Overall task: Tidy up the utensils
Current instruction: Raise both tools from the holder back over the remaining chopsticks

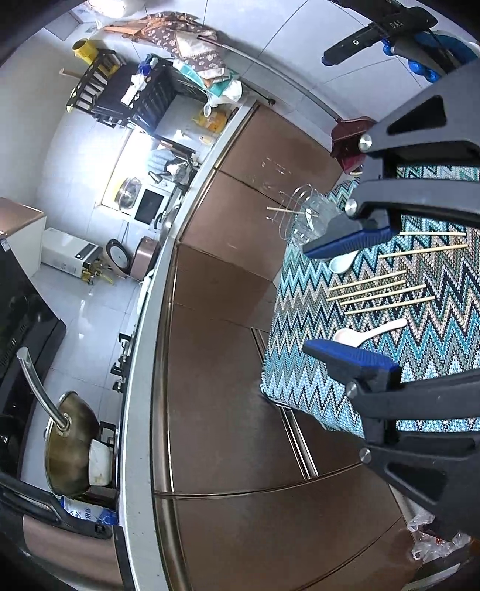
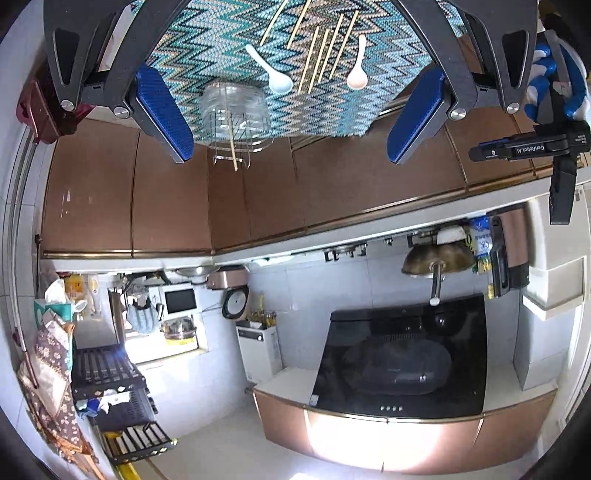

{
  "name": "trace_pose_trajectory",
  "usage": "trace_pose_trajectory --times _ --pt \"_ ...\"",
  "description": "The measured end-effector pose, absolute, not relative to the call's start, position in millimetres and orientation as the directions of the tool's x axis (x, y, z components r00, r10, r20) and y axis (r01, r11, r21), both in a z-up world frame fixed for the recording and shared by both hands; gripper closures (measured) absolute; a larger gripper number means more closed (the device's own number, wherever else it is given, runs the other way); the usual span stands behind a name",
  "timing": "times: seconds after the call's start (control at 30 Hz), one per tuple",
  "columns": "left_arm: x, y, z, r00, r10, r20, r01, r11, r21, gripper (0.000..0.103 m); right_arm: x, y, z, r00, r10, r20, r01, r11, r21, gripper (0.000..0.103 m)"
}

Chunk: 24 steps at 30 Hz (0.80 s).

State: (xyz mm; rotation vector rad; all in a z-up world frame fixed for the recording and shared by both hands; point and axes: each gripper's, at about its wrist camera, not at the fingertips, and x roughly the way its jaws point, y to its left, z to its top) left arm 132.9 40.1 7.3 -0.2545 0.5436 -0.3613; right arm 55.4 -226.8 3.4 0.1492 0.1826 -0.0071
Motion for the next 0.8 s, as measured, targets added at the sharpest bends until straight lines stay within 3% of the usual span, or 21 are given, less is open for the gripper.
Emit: trace_pose_trajectory --times 0.37,0.5,0.67,0.8 --pt "162.3 23.8 -34.0 0.701 -0.447 -0.556 0.270 0.887 -0.374 0.060 81.4 -241.2 -26.6 0.945 0.022 -0.327 0.040 0.983 0.181 0.002" --pt "180.1 7.3 -56.4 0.629 -0.472 -0.618 0.279 0.879 -0.387 0.060 102.4 -248.7 -48.9 0.899 0.040 -0.436 0.056 0.977 0.204 0.023" --pt "208.2 -14.6 -92.5 0.524 -0.482 -0.703 0.268 0.876 -0.401 0.060 134.6 -257.9 -90.4 0.815 0.120 -0.567 0.050 0.960 0.276 0.037" --pt "233.6 -31.8 -121.1 0.441 -0.480 -0.758 0.258 0.877 -0.405 0.060 164.5 -264.4 -130.0 0.730 0.193 -0.656 0.060 0.938 0.342 0.060"
